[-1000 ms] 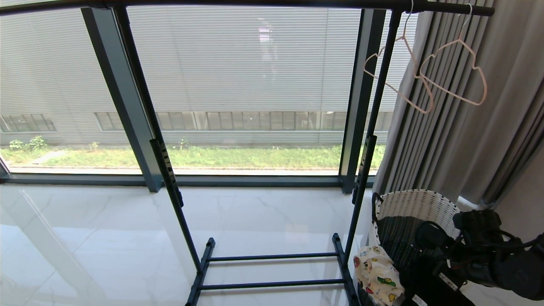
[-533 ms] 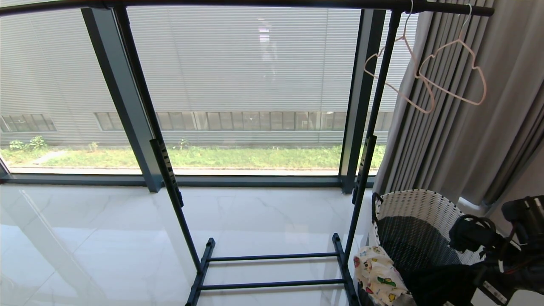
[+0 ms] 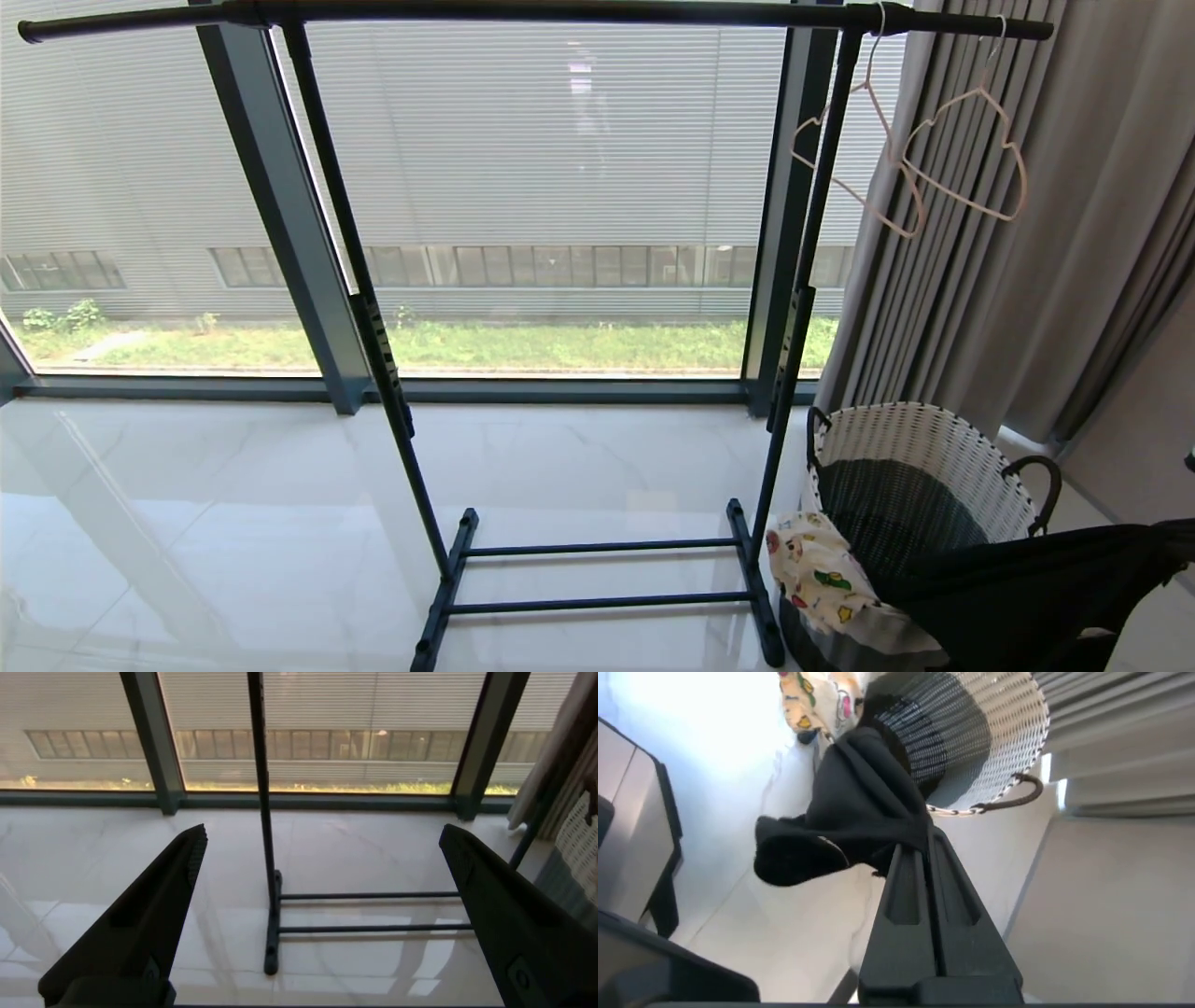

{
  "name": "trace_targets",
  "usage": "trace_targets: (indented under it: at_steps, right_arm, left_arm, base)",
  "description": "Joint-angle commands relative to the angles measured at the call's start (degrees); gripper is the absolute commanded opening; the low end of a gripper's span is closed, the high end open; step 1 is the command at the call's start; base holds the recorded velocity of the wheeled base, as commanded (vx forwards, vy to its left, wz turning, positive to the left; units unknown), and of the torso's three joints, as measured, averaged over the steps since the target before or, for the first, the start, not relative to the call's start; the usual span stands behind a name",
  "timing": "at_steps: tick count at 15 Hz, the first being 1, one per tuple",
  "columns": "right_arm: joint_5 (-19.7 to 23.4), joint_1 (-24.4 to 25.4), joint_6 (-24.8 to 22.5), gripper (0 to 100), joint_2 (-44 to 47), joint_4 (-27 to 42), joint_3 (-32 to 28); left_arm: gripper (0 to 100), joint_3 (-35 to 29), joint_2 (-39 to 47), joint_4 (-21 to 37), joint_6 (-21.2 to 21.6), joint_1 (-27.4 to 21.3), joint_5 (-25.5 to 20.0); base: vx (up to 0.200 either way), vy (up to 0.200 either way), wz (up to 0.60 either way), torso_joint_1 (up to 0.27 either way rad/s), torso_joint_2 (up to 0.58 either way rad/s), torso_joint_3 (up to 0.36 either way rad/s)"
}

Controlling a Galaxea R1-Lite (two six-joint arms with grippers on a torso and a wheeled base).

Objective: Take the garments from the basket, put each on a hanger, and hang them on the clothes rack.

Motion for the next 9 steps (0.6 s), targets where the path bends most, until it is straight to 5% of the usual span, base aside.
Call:
trace_targets:
  at_steps: [1,6,9]
  right_arm:
    - [0.0,1.9,0.0,0,-1.9,-0.1,-1.1]
    - [0.4,6.0,0.3,0,-0.1,-0.2,-3.5]
    - [1.8,8.5,0.9,0,3.7,-0.3,-7.6]
  left_arm:
    - [100,0.0,0.0,0.0,0.0,0.0,0.0]
    - [100,0.0,0.0,0.0,0.0,0.0,0.0]
    - [100,0.0,0.0,0.0,0.7,0.0,-0.1]
  base:
    - [-0.2,0.0,0.0,0.002,0.0,0.007]
    - [-0.2,0.0,0.0,0.0,0.0,0.001]
    - [0.0,0.0,0.0,0.0,0.0,0.0]
